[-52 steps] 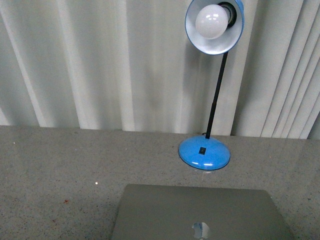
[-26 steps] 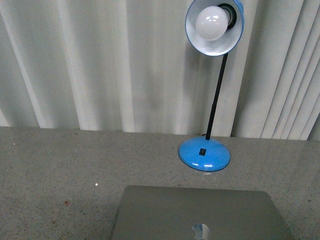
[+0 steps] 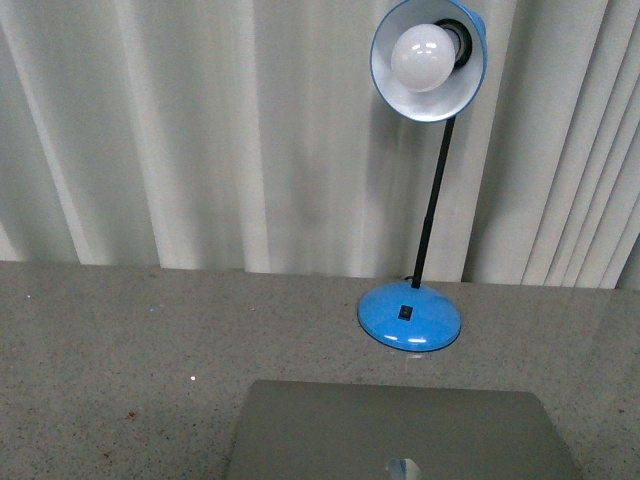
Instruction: Close laptop
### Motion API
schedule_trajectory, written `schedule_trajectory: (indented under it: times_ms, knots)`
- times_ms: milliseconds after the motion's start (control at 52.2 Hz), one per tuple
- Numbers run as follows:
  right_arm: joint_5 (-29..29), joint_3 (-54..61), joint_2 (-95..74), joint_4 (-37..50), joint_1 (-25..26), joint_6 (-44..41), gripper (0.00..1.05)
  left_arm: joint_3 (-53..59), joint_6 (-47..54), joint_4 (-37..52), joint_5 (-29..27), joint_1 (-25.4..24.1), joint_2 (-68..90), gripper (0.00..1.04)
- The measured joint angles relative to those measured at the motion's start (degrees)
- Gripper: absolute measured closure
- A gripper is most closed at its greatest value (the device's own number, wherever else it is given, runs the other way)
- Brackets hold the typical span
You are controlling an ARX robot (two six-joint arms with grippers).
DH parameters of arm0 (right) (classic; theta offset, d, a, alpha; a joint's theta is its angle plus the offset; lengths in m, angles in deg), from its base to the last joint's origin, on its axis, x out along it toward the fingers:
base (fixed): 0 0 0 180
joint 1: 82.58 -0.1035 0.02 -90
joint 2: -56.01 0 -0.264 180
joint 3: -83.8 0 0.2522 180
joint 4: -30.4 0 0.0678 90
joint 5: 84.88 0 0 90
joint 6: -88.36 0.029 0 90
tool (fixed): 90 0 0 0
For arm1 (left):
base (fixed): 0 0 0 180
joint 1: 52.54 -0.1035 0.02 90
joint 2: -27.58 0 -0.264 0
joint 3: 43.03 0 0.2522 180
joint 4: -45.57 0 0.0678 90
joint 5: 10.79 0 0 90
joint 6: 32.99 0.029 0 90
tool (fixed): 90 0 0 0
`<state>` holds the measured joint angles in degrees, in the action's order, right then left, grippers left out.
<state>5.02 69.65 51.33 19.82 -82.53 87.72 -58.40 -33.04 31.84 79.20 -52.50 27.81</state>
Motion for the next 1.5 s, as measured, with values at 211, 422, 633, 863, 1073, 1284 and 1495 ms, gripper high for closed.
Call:
schedule_trajectory:
  times_ms: [211,422,633,863,1073,1284,1495]
  knots:
    - [0.02,0.00,4.44,-3.15,0.00,0.00,1.02,0.00,0.00,0.00,-0.02,0.00,0.00,1.01]
    - [0.02,0.00,4.46,-3.15,0.00,0.00,0.76,0.00,-0.04,0.00,0.00,0.00,-0.07,0.81]
    - [0.02,0.00,4.46,-3.15,0.00,0.00,0.36,0.00,-0.04,0.00,0.00,0.00,-0.07,0.40]
    - [0.04,0.00,4.46,-3.15,0.00,0.02,0.08,0.00,-0.04,0.00,0.00,0.00,-0.07,0.08]
    - [0.02,0.00,4.46,-3.15,0.00,0.02,0.07,0.00,-0.02,0.00,0.00,0.00,-0.07,0.07]
    - [0.04,0.00,4.46,-3.15,0.00,0.02,0.07,0.00,-0.02,0.00,0.00,0.00,-0.07,0.07]
    - [0.02,0.00,4.46,-3.15,0.00,0.02,0.07,0.00,-0.02,0.00,0.00,0.00,-0.07,0.07]
